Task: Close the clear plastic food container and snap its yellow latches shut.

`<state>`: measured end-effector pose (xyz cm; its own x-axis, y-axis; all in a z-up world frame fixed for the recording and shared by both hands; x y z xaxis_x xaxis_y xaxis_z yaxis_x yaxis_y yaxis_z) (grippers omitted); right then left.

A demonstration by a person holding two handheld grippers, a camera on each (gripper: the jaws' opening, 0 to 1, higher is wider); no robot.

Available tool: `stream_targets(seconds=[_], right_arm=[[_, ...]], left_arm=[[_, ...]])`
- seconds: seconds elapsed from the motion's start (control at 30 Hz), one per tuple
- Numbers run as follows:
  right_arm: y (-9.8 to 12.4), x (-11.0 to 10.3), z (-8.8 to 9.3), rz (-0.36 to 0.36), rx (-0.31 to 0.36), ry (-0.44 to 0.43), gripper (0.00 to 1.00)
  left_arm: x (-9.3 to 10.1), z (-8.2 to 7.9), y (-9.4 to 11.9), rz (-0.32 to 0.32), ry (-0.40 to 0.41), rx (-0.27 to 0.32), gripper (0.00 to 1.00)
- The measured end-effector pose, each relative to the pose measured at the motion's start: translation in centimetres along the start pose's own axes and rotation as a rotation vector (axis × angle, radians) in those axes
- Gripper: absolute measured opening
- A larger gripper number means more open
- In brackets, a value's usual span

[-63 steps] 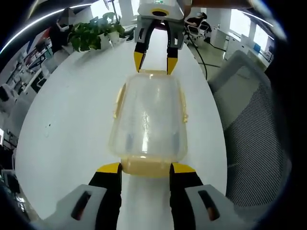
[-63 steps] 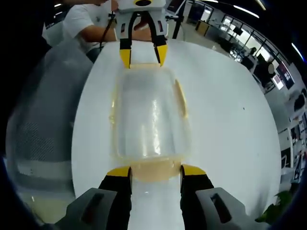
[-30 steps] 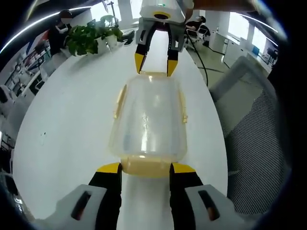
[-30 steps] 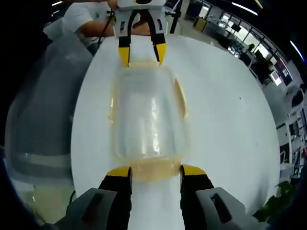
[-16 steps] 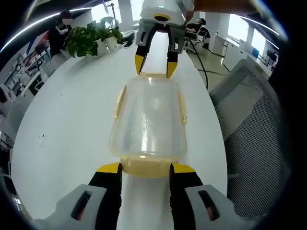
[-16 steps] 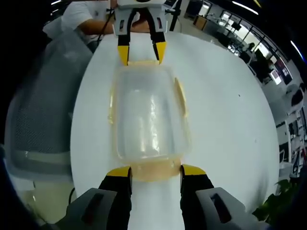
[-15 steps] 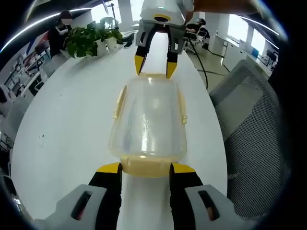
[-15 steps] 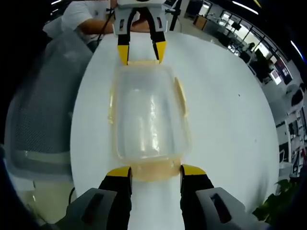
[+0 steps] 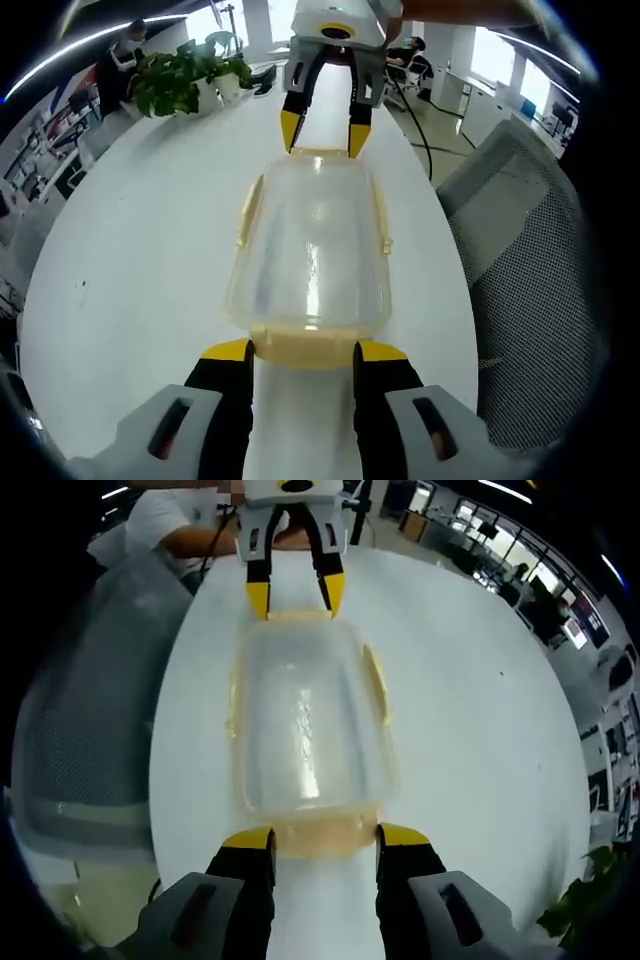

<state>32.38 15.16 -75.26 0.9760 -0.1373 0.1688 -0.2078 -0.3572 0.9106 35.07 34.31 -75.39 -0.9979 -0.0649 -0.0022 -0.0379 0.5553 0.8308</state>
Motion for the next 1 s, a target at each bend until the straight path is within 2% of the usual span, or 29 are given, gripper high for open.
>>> stream_targets(seconds=[0.4,0.43,0.47,0.5,0.53,0.57,0.6,0.63,0.67,0.7,0.73,0.77,0.87,1.0], right_arm=[[-0.4,0.0,0.1,-0.008,-0.018,0.002,0.38],[-0.4,0.0,0.2,-0.006,-0.018,-0.005,0.31],[0.0,-1.2,0.6,-0.094,-0.063,-0.043,0.06],[0.1,-0.6,1.2,-0.035,-0.114,-0.066,0.01],[-0.4,-0.1,0.0,-0.004,-0.027,0.031,0.04],[-0.1,-0.1,-0.1,0.019,-0.027,0.063,0.12],[-0.3,-0.3,-0.4,0.014,0.005,0.0,0.26],[-0.3,0.0,-0.2,0.033,-0.001,-0.071,0.4],[-0.2,0.2,-0.2,0.038,0.005,-0.064,0.42],[0.1,0.1,0.1,0.026,-0.005,-0.03,0.36],[0.2,0.1,0.2,0.025,-0.007,-0.028,0.25],[0.3,0.2,0.3,0.022,-0.008,-0.041,0.2],[0.4,0.4,0.6,0.033,-0.001,-0.067,0.25],[0.9,0.8,0.4,0.046,0.015,-0.097,0.24]], left_arm=[[-0.1,0.0,-0.2,0.011,-0.014,-0.015,0.38],[-0.1,0.0,-0.1,0.01,-0.012,-0.014,0.38],[0.4,-0.2,-0.3,0.031,0.068,0.009,0.38],[0.1,-0.1,-0.2,0.006,0.139,0.013,0.38],[-0.2,-0.4,-0.2,0.003,0.101,0.046,0.38],[-0.4,-0.2,-0.1,-0.012,0.037,0.037,0.38],[-0.4,-0.2,-0.1,-0.017,0.003,0.041,0.38],[-0.1,0.1,0.0,-0.01,0.025,0.031,0.38],[0.1,0.0,0.0,0.001,0.035,0.043,0.39],[0.1,0.0,0.0,0.001,0.036,0.044,0.39],[0.1,0.1,0.0,-0.002,0.036,0.042,0.39],[0.0,0.1,0.0,-0.004,0.036,0.044,0.39],[0.0,0.2,-0.1,-0.006,0.039,0.033,0.39],[0.1,0.2,0.0,-0.006,0.044,0.028,0.39]])
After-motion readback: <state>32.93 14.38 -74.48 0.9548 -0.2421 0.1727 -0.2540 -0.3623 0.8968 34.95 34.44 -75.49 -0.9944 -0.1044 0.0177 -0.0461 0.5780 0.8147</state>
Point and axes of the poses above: the point that each gripper's makers call its tool centre point, and the gripper's own axes: y roughly backward along the fingers, x roughly to its right, z roughly out of its underside, the point moved 3 cm from there along y, roughly backward along the fingers, and after that the axes turned 7 degrees about y, right-handed, at the moved point
